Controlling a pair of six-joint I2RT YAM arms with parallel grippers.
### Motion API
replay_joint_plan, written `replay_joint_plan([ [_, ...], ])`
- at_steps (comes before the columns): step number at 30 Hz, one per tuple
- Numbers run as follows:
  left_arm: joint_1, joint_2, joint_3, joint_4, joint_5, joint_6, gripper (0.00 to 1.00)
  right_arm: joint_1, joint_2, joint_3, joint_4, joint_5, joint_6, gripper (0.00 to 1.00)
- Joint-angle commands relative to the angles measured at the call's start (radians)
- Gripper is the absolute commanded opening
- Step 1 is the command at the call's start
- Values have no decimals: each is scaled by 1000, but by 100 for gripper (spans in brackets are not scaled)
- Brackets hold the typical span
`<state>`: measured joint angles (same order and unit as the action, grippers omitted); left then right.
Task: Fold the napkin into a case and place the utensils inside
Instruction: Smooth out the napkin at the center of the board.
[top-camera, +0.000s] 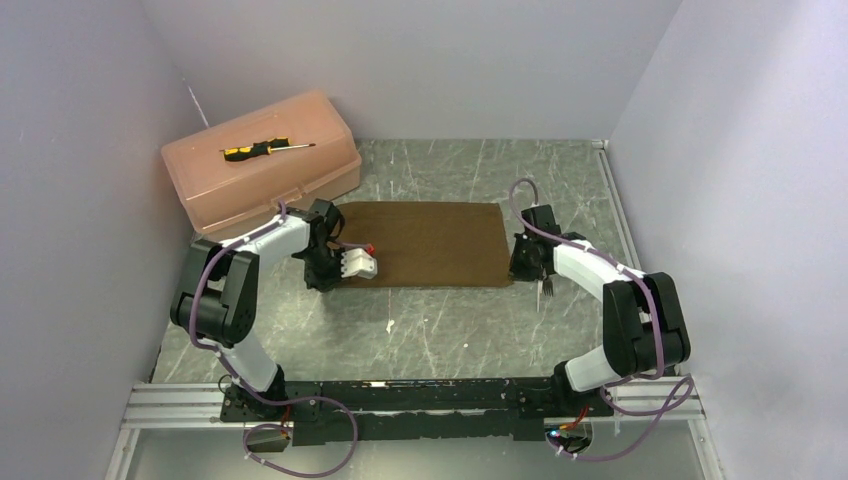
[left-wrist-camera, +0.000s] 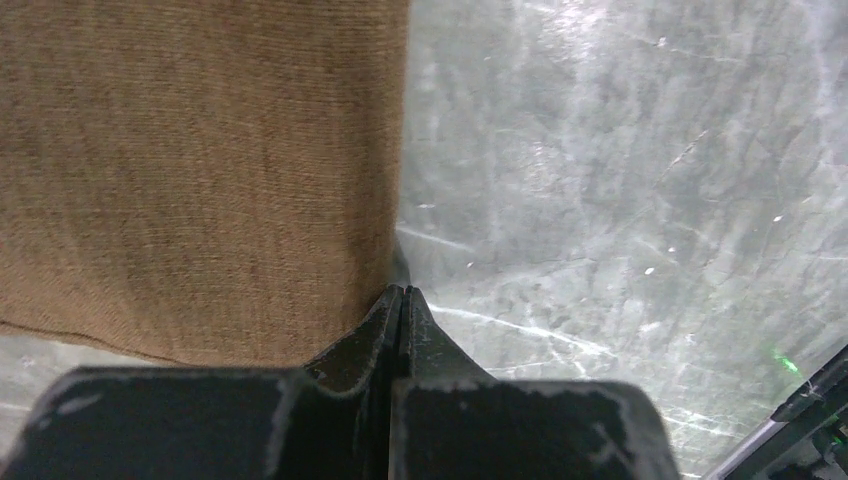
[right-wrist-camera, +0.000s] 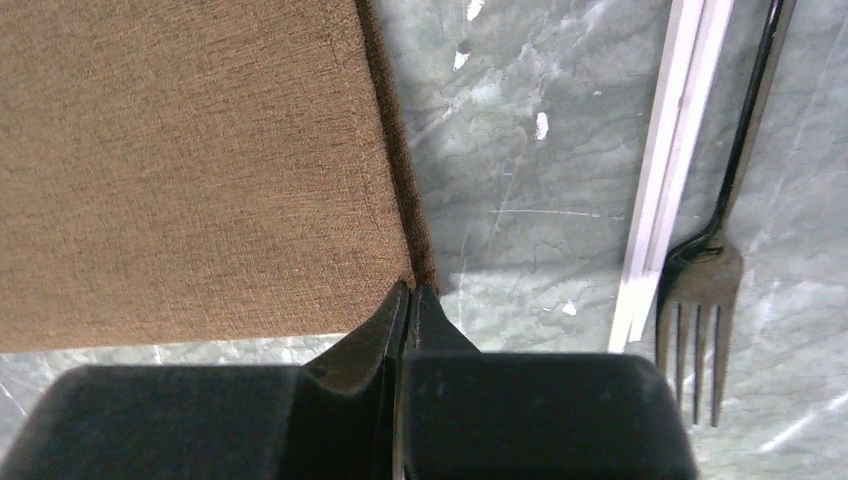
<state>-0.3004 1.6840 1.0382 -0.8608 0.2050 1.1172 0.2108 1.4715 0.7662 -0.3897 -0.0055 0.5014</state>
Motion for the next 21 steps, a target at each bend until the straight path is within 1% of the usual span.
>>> replay_joint_plan([
  [1, -26, -17, -28, -29, 29, 43, 3, -13, -23, 78, -75, 11, -105, 0],
  [4, -33, -22, -15, -87, 67, 54, 3, -13, -10, 108, -113, -22, -139, 0],
  [9, -51, -1, 80, -330, 197, 85, 3, -13, -26, 143, -163, -13, -156, 0],
  [11, -53, 17, 109, -400, 229, 93, 3, -13, -36, 141, -171, -7, -159, 0],
  [13, -54, 20, 109, -388, 227, 77, 3, -12, -42, 133, -172, -1, -161, 0],
  [15, -53, -6, 78, -279, 172, 32, 3, -12, -43, 127, -173, 0, -162, 3],
  [16, -53, -24, 66, -221, 136, 2, 6, -13, -43, 126, -170, -3, -162, 4],
  [17, -51, -40, 60, -172, 102, -12, 11, -12, -43, 124, -167, -7, -160, 5],
  [18, -46, -54, 60, -133, 61, -24, 20, -13, -43, 124, -163, -11, -157, 6],
  [20, -32, -74, 82, -107, 40, -36, 36, -12, -40, 125, -159, -13, -154, 9],
  [21, -28, -79, 97, -111, 38, -41, 53, -12, -39, 126, -158, -14, -153, 10],
])
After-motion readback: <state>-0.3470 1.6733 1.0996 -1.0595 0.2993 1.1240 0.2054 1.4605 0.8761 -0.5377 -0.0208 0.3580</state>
